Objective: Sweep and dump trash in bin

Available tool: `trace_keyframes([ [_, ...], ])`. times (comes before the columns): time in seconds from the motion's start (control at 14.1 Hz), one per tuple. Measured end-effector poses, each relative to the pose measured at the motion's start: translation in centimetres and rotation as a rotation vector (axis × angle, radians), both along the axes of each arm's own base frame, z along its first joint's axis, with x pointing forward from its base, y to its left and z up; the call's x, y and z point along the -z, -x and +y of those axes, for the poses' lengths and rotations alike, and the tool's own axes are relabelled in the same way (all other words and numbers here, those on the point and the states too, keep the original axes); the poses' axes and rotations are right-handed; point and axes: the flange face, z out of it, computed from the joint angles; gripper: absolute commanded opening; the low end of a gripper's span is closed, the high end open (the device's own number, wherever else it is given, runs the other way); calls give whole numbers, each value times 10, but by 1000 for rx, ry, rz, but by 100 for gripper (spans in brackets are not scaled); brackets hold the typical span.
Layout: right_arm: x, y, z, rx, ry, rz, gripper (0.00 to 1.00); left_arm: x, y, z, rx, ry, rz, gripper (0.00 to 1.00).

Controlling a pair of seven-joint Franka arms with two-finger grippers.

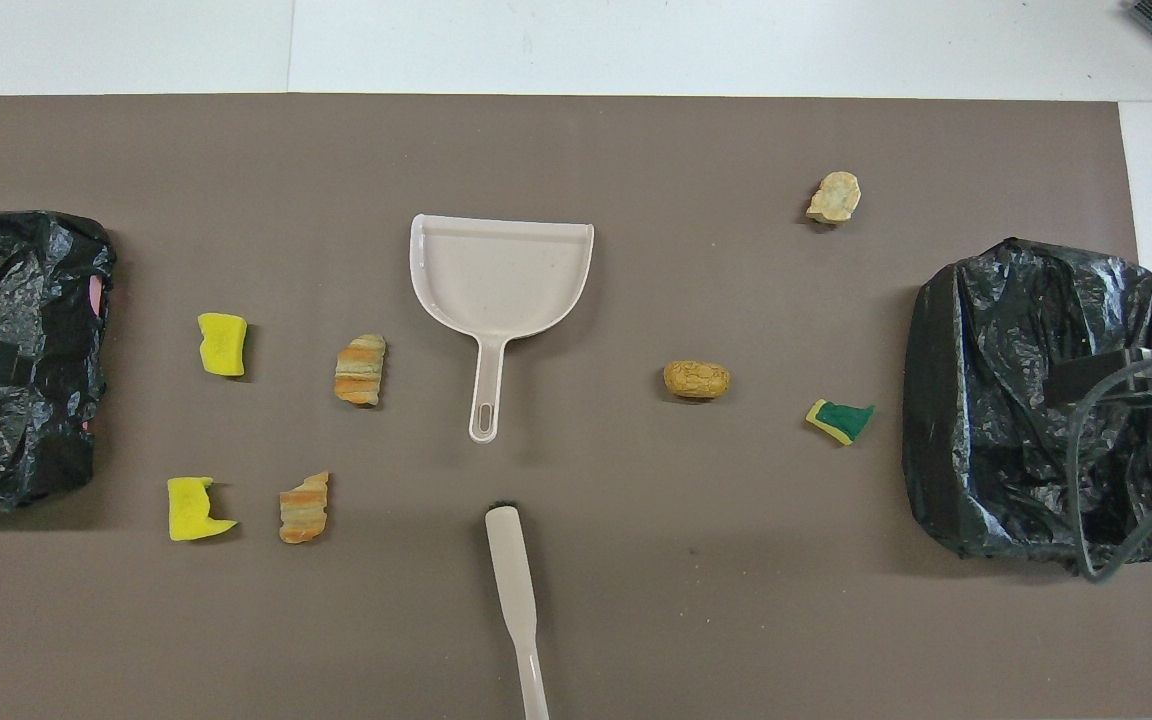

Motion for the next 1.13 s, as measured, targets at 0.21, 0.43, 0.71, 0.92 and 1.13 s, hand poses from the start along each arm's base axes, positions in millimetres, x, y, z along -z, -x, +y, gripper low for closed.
trace_keyframes([
  [0.21, 0, 0, 0, -1, 0, 0, 100, 0, 0, 0, 0, 0, 0, 100],
  [0.43, 0, 0, 2, -4, 0, 0, 100, 0, 0, 0, 0, 0, 0, 100],
  [0.71, 1, 0, 2, -5, 0, 2, 100, 0, 0, -4, 7, 1, -2, 100],
  [0.92, 1, 0, 2, -5, 0, 3, 100, 3, 2, -17, 30, 1, 5, 100],
  [1.13, 3, 0, 2, -5, 0, 6, 100, 10, 8, -34, 47, 0, 13, 100],
])
